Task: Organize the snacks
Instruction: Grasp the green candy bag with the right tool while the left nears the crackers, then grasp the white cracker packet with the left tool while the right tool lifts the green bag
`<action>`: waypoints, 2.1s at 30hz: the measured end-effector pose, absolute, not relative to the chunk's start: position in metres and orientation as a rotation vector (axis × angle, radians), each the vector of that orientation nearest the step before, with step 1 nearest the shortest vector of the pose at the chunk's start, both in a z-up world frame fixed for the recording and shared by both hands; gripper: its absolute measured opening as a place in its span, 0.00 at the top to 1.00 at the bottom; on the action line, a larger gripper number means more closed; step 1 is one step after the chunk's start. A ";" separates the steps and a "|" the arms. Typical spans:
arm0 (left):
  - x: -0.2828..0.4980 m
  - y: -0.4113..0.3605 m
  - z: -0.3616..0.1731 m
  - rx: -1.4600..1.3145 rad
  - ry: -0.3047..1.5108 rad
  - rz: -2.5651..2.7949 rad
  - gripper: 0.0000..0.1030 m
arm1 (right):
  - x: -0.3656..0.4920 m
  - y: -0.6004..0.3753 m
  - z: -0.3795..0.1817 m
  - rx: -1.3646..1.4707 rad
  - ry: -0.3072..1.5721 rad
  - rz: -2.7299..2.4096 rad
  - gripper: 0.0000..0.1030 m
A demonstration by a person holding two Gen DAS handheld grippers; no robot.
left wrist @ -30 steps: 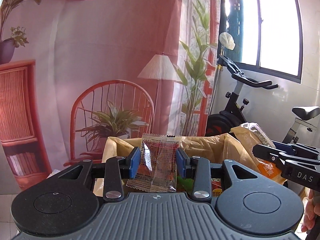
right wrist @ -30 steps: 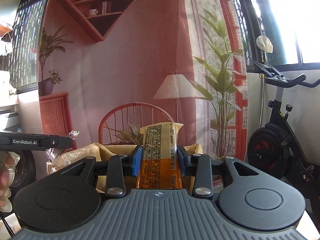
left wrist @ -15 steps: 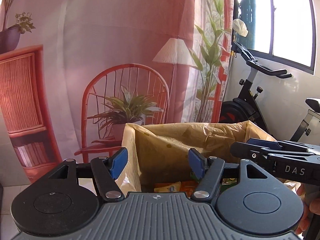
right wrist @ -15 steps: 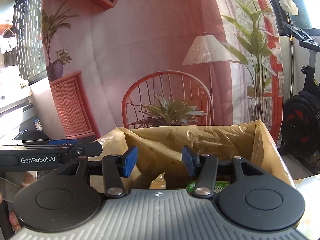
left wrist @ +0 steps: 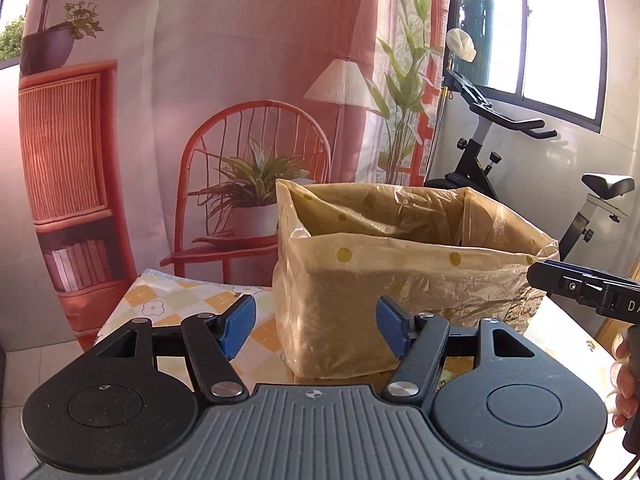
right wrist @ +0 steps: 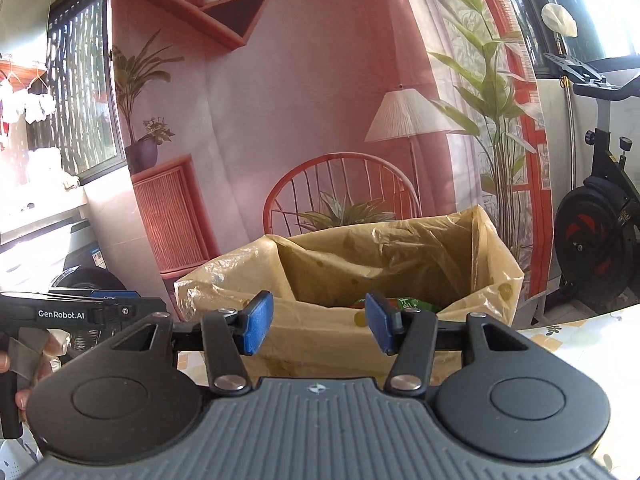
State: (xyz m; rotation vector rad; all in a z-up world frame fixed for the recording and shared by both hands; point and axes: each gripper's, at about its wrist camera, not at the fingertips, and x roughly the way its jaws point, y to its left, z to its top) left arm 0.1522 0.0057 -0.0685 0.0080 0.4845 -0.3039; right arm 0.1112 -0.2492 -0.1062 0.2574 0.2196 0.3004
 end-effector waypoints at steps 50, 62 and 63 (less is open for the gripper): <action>0.105 0.046 -0.191 -0.026 0.686 -0.217 0.34 | 0.122 -0.170 -0.220 0.420 0.619 0.400 0.32; 0.110 0.033 -0.212 0.035 0.760 -0.213 0.34 | 0.075 -0.184 -0.212 0.299 0.482 0.378 0.35; 0.113 0.029 -0.214 0.039 0.759 -0.213 0.34 | 0.073 -0.184 -0.211 0.292 0.480 0.377 0.35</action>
